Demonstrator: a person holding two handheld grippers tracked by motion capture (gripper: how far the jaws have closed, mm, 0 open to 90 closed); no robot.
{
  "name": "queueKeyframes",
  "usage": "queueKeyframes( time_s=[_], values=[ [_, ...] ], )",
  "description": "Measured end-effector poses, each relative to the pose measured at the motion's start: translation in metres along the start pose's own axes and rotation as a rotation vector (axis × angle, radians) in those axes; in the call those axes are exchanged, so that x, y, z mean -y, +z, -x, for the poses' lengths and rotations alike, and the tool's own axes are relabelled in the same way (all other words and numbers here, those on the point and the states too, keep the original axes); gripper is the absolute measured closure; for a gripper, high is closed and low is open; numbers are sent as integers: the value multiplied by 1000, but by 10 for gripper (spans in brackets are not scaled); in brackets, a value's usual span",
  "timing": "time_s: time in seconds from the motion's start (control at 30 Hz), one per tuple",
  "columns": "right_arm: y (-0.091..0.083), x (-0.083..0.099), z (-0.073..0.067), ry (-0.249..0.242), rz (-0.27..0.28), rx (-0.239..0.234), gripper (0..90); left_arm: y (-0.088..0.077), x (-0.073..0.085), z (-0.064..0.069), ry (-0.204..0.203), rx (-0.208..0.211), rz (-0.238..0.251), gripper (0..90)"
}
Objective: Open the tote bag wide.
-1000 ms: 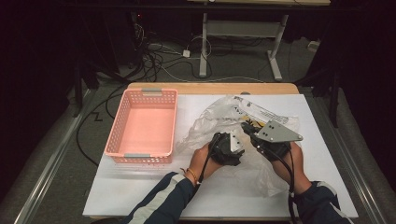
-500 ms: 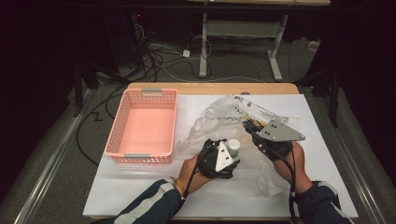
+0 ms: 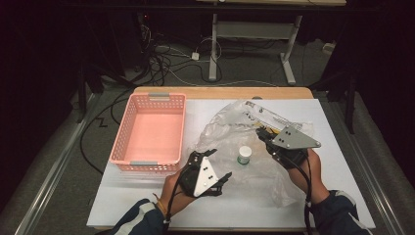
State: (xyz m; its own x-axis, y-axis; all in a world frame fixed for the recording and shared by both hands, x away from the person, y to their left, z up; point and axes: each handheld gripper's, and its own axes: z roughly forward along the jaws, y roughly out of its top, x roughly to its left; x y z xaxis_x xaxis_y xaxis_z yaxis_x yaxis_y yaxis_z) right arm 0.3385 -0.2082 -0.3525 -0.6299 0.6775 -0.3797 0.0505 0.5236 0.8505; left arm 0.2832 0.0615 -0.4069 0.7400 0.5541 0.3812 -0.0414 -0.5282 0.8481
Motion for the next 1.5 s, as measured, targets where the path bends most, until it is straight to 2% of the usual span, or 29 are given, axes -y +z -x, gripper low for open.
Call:
queueKeyframes(
  time_s=[0.07,0.13,0.23,0.37,0.53,0.6,0.63,0.67,0.7,0.73,0.77,0.8,0.83,0.87,0.93,0.97,1.03,1.17,1.23,1.27,1.43,1.5],
  values=[
    [1,0,0,-2,-4,2,900,-11,-1,-4,-11,-27,31,221],
    [1,1,-1,-6,-9,3,900,-22,-2,-9,-13,-74,54,214],
    [1,1,0,-8,-15,6,900,-32,3,-19,-55,-119,65,209],
    [0,3,2,-8,-22,7,900,-35,16,-30,-106,-141,8,180],
    [-1,5,5,-7,-30,10,900,-22,30,-36,-160,-105,-93,159],
    [-1,7,5,-12,-35,12,900,-17,30,-35,-158,-96,-119,172],
    [-1,7,6,-9,-37,10,900,-15,31,-35,-158,-89,-126,207],
    [-1,9,7,-10,-41,8,900,-13,32,-35,-153,-80,-133,309],
    [-1,9,7,-10,-41,8,900,-11,32,-36,-150,-74,-143,309],
    [-1,9,7,-10,-43,9,900,-10,33,-36,-150,-65,-148,390],
    [-1,10,8,-12,-47,9,900,-10,34,-37,-152,-51,-150,526],
    [-1,11,8,-10,-47,11,900,-9,34,-37,-155,-47,-149,599],
    [-1,11,8,-10,-47,11,900,-10,33,-37,-156,-47,-144,599],
    [0,12,9,-6,-49,9,900,-9,33,-37,-162,-43,-143,732],
    [0,13,9,-1,-48,9,885,-9,32,-36,-157,-35,-148,808],
    [0,13,9,-1,-48,9,885,-9,32,-36,-157,-31,-146,808],
    [0,13,9,5,-45,9,816,-8,32,-36,-159,-21,-148,842],
    [-2,15,10,19,-33,-5,573,-8,32,-34,-158,-12,-147,850],
    [-9,17,10,22,-9,-18,521,-8,32,-33,-157,-8,-146,850],
    [-17,18,11,24,11,-41,475,-8,32,-33,-158,-8,-144,851],
    [-36,20,12,52,58,-53,424,-7,32,-31,-159,0,-143,851],
    [-49,23,8,65,75,-68,398,-6,32,-30,-153,-3,-146,852]
  ],
)
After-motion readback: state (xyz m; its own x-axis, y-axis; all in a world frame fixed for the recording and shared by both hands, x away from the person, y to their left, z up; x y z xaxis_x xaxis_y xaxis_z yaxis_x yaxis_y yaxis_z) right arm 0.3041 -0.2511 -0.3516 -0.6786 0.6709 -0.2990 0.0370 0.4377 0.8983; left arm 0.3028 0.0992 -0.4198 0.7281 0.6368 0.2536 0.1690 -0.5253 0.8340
